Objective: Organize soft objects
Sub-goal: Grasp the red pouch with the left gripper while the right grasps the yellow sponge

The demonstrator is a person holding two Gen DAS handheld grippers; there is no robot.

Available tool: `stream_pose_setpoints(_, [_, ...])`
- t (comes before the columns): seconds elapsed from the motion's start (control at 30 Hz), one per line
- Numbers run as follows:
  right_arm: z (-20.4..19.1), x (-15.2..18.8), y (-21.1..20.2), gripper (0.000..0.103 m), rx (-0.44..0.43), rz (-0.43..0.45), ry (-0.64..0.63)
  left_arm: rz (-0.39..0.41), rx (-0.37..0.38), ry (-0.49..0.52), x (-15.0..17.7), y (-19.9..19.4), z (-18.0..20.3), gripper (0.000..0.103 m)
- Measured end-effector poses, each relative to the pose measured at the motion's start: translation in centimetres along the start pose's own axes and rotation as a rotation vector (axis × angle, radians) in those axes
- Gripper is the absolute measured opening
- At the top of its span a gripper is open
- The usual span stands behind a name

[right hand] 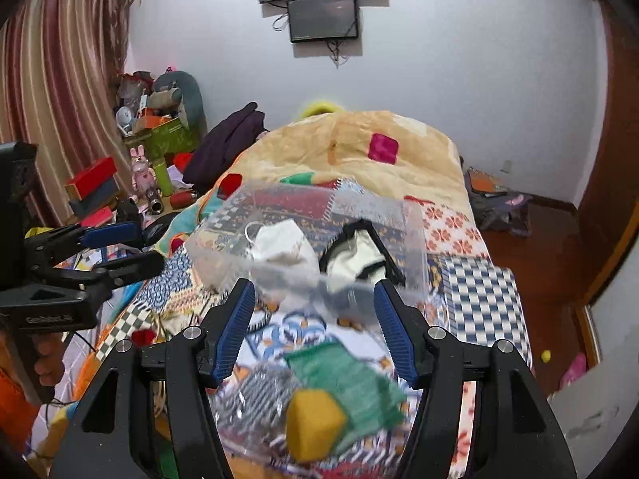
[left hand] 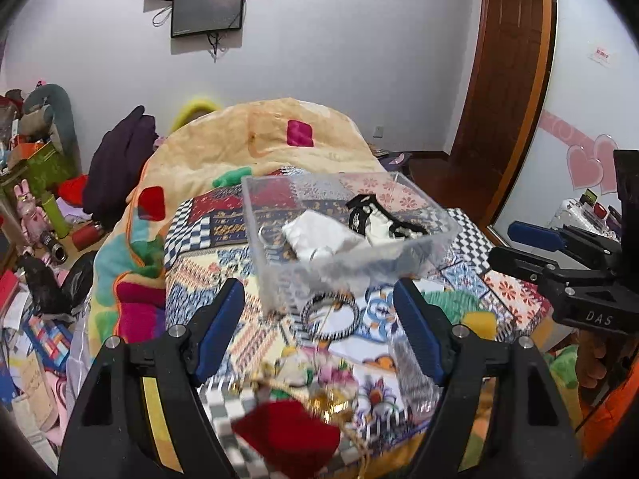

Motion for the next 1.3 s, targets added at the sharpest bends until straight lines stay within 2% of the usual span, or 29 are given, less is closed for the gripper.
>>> stream_pose_setpoints(0.17, [0.1, 3.0, 0.3, 0.059, -0.012, -0.047, 0.047, -0.023, -0.023, -0.014, 3.3, 0.1, -0.5, 0.078])
stream_pose_setpoints(0.3, [0.4, 5.0, 0.7, 0.059, 0.001, -0.087, 0.057, -0.046, -0.031, -0.023, 6.1, 0.7, -0.6, 0.086])
stream_pose_setpoints(0.63, [0.2, 10.2, 2.3, 0.059, -0.03, -0.18, 0.108, -0.113, -0.045, -0.045, 10.5, 2.8, -0.6, 0.084])
stream_pose_setpoints(0.73, [0.1, 10.6, 2.9, 0.052, -0.046, -0.199, 0.123, -0.13, -0.035, -0.073, 11.2, 3.3, -0.9, 0.074])
stream_pose_setpoints(0.83, [0.2, 11.0, 3.2, 0.042, -0.053, -0.212, 0.134, -0.149, -0.002, -0.101, 11.6, 3.8, -1.1, 0.066])
stream_pose_setpoints(0.9, [0.3, 11.2, 3.4, 0.034, -0.05, -0.215, 0.138, -0.142, -0.008, -0.1, 11.7, 3.8, -1.3, 0.063])
stream_pose_setpoints(1.07, [0.2, 11.0, 3.1, 0.029, -0.055, -0.199, 0.143, -0.141, 0.01, -0.087, 11.9, 3.7, -0.9, 0.037])
stream_pose_setpoints(1.13, [0.1, 10.8, 2.9, 0.029, -0.054, -0.188, 0.14, -0.145, 0.033, -0.087, 12.0, 3.6, -0.7, 0.021])
stream_pose_setpoints(1.2, [0.0, 10.6, 2.6, 0.028, -0.054, -0.176, 0.136, -0.145, 0.035, -0.078, 12.0, 3.5, -0.4, 0.013])
stream_pose_setpoints(1.3, [-0.2, 10.2, 2.1, 0.027, -0.053, -0.157, 0.126, -0.129, 0.027, -0.064, 11.9, 3.1, -0.2, 0.009])
Point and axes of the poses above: each gripper's, at about its wrist camera, not at the fingertips, and y roughly the way its jaws point, z to its right, x to its underside, the point moved 10 cm from there along y, roughly the way its jaws point, and after that the axes turned 5 degrees about -z, right-handed, at the moved point
